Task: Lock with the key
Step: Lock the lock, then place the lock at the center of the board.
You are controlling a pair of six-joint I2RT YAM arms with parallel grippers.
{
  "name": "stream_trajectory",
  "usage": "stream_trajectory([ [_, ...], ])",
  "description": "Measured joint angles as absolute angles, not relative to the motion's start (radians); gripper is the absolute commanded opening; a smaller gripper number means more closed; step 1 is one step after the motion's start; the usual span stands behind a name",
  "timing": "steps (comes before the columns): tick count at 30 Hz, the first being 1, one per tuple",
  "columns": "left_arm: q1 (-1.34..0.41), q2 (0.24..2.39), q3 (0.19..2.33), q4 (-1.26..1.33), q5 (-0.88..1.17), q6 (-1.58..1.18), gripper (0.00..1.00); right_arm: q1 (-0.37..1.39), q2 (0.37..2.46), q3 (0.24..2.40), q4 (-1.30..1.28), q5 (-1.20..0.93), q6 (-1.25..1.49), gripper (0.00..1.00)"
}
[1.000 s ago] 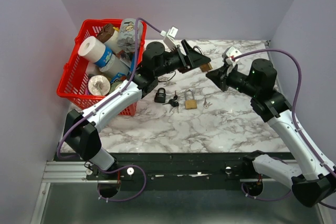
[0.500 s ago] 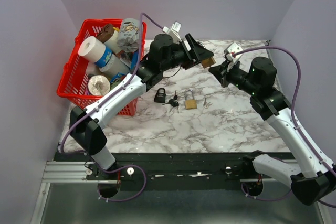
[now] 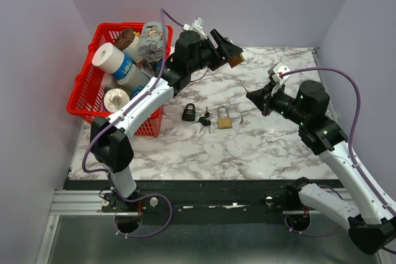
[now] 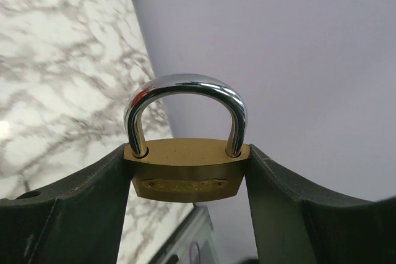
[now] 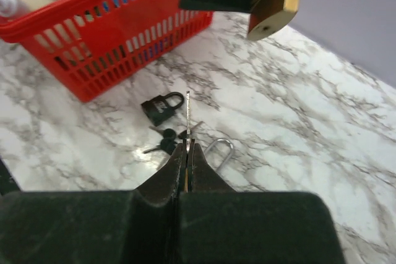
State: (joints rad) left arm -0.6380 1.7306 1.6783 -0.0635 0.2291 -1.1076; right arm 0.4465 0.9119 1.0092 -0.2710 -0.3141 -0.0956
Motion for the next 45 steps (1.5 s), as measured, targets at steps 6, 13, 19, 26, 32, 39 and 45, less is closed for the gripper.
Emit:
stream_trajectory([
  [6, -0.590, 1.751, 1.678, -0.060, 0.166, -1.083, 0.00, 0.453, 0.868, 1.004, -0.295, -0.326, -0.016, 0.01],
  [13, -0.673, 1.782, 1.674, -0.142, 0.155, -1.029, 0.00, 0.359, 0.856, 1.005, -0.386, -0.147, 0.109, 0.01],
  [19, -0.803, 1.963, 1.706, -0.270, 0.143, -1.019, 0.00, 0.188, 0.859, 1.005, -0.484, -0.075, 0.197, 0.01],
  [26, -0.887, 2.182, 1.788, -0.393, 0.124, -1.034, 0.00, 0.108, 0.881, 0.969, -0.537, -0.061, 0.222, 0.01],
  [32, -0.913, 2.271, 1.869, -0.406, 0.109, -1.065, 0.00, 0.054, 0.902, 0.881, -0.572, -0.064, 0.245, 0.01],
  [39, -0.930, 2.340, 1.958, -0.386, 0.094, -1.088, 0.00, -0.076, 0.981, 0.808, -0.570, -0.114, 0.261, 0.01],
  [45, -0.944, 2.378, 1.958, -0.384, 0.093, -1.105, 0.00, -0.142, 1.100, 0.790, -0.492, -0.170, 0.238, 0.01],
])
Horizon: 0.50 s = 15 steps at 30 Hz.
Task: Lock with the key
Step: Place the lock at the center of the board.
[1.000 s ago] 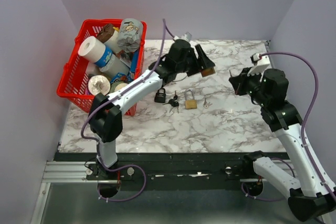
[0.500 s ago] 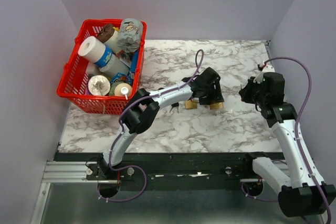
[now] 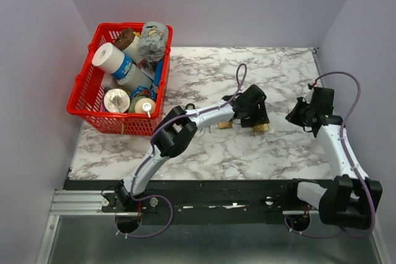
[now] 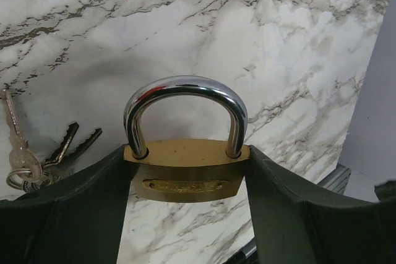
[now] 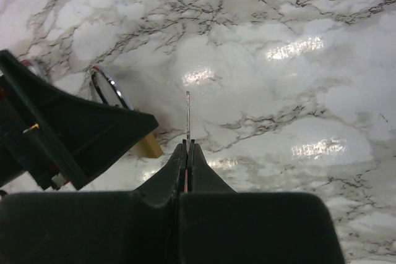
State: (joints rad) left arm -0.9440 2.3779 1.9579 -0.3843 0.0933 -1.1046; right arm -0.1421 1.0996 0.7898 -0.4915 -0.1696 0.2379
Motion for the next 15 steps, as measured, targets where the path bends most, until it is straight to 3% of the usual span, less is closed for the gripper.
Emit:
stream_trajectory([
  [5, -0.944, 2.389, 1.964, -0.380, 0.082, -1.108, 0.00, -0.172, 1.286, 0.799, -0.436, -0.229, 0.237, 0.01],
  [12, -0.944, 2.396, 1.971, -0.375, 0.075, -1.108, 0.27, -0.172, 1.370, 0.817, -0.395, -0.266, 0.250, 0.01],
  [15, -0.944, 2.400, 1.975, -0.368, 0.075, -1.109, 0.32, -0.172, 1.378, 0.820, -0.373, -0.274, 0.258, 0.01],
])
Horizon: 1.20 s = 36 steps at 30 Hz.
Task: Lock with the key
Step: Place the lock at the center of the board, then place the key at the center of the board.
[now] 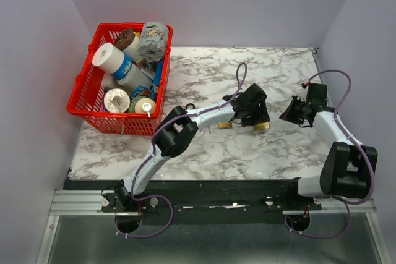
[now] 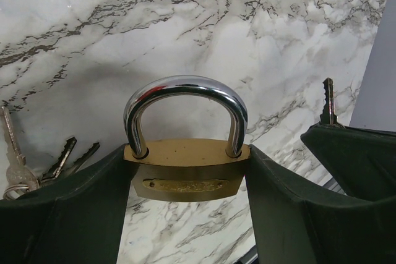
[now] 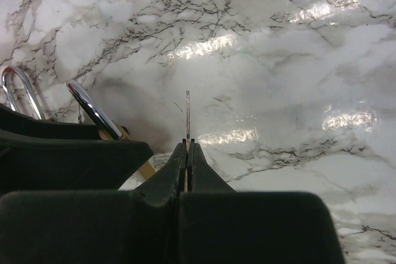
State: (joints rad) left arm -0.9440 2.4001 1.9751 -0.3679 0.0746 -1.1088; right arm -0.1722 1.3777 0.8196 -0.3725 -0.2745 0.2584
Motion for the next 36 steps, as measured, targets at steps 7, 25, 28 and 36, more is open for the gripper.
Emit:
stream_trajectory([
  [7, -0.944, 2.405, 1.982, -0.366, 0.075, -1.110, 0.47, -0.172, 1.414, 0.820, -0.350, -0.282, 0.264, 0.01],
  [25, -0.942, 2.405, 1.981, -0.365, 0.075, -1.124, 0.79, -0.172, 1.501, 0.828, -0.322, -0.283, 0.270, 0.01],
  [28, -0.940, 2.405, 1.974, -0.355, 0.075, -1.124, 0.89, -0.172, 1.507, 0.828, -0.317, -0.283, 0.273, 0.01],
  [36, -0.936, 2.405, 1.963, -0.284, 0.081, -1.122, 0.93, -0.172, 1.517, 0.828, -0.304, -0.283, 0.288, 0.01],
])
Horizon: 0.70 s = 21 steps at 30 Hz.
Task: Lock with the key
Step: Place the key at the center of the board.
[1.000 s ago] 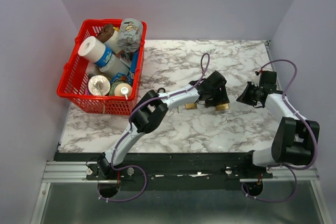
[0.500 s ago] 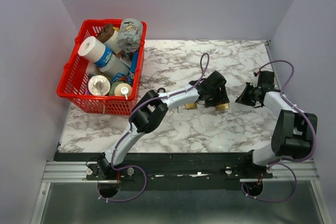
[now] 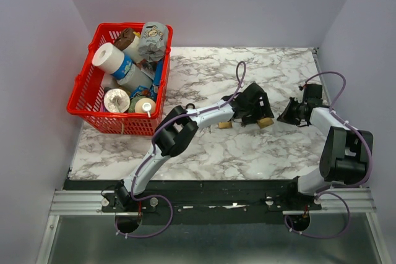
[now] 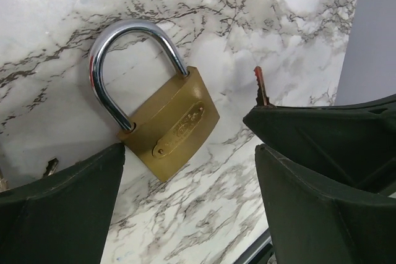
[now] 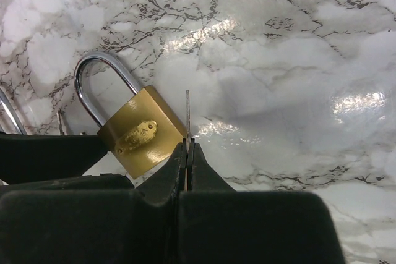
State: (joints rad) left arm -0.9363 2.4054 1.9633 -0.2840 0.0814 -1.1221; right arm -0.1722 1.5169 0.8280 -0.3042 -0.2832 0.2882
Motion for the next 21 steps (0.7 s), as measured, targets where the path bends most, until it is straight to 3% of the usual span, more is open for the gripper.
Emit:
stream_trajectory([
  [9, -0.932, 2.340, 1.906, -0.214, 0.081, -1.062, 0.93, -0.172, 1.521, 0.829, -0.296, -0.283, 0.284, 0.01],
  [21, -0.837, 1.961, 1.763, -0.196, 0.088, -0.878, 0.95, -0.172, 1.634, 0.901, -0.265, -0.309, 0.261, 0.01],
])
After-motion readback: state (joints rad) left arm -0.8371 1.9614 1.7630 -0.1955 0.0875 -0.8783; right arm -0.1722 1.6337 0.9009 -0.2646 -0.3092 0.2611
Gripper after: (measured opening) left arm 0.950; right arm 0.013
